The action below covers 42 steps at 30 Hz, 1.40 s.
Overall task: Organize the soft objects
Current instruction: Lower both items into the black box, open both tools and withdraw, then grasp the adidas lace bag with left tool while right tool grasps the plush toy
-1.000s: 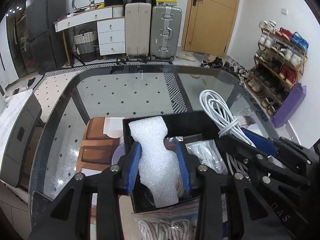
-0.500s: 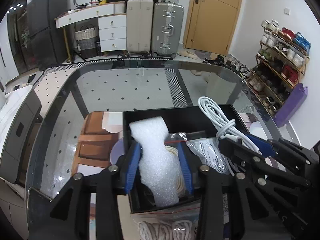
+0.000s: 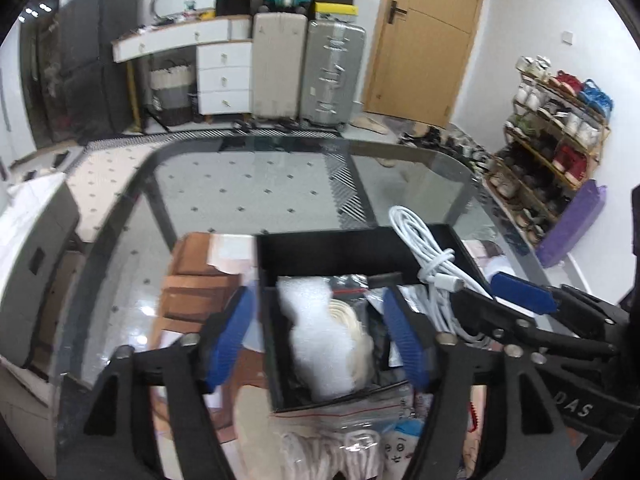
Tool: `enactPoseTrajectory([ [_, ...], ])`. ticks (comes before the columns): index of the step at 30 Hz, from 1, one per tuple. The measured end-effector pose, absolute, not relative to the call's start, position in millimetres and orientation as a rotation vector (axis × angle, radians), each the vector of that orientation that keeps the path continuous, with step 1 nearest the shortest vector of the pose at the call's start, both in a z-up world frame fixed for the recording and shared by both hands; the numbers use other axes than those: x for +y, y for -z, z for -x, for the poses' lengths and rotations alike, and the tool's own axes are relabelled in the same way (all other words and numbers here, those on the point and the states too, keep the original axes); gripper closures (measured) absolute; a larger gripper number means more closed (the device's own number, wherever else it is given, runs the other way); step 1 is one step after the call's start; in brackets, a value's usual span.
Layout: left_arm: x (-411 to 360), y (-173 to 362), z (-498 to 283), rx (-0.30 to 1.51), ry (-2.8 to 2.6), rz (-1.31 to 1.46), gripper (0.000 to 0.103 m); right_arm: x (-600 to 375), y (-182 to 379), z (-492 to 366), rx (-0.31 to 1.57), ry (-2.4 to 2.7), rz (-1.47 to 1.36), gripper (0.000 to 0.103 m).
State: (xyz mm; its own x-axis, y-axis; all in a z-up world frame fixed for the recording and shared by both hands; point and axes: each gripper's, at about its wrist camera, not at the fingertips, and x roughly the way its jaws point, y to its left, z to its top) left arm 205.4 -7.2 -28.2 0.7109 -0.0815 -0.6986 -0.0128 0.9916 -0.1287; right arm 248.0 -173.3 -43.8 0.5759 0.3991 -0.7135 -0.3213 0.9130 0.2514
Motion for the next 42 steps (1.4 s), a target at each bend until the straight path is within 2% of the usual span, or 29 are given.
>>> enactPoseTrajectory([
  [4, -2.4, 17.6, -201.8, 0.767, 0.063, 0.131, 0.025, -177.5, 33.4, -242.7, 0.837, -0.437, -0.119, 0.038],
  [8, 2.3, 11.2, -197.4, 0.784, 0.068, 0.132, 0.025, -179.2, 28.1, -237.8, 0.835, -0.433, -0.114, 0.037],
  [17, -2.7, 3.4, -161.7, 0.779, 0.089, 0.022, 0.025, -187.9, 30.2, -216.7, 0.905, -0.437, -0.082, 0.037],
  [27, -3.9, 28.0, -126.3, 0.831, 0.146, -0.069, 0.025, -196.4, 59.7, -183.2, 1.007, -0.448, -0.04, 0.037],
  [35, 6.7, 38.4, -119.6, 0.871, 0.144, -0.081, 0.025, -164.5, 80.7, -165.1, 1.095, -0.575, -0.045, 0.037],
  [42, 3.5, 53.1, -115.6, 0.909, 0.152, -0.082, 0.025, -139.0, 96.3, -159.5, 1.13, -0.595, -0.001, 0.045],
])
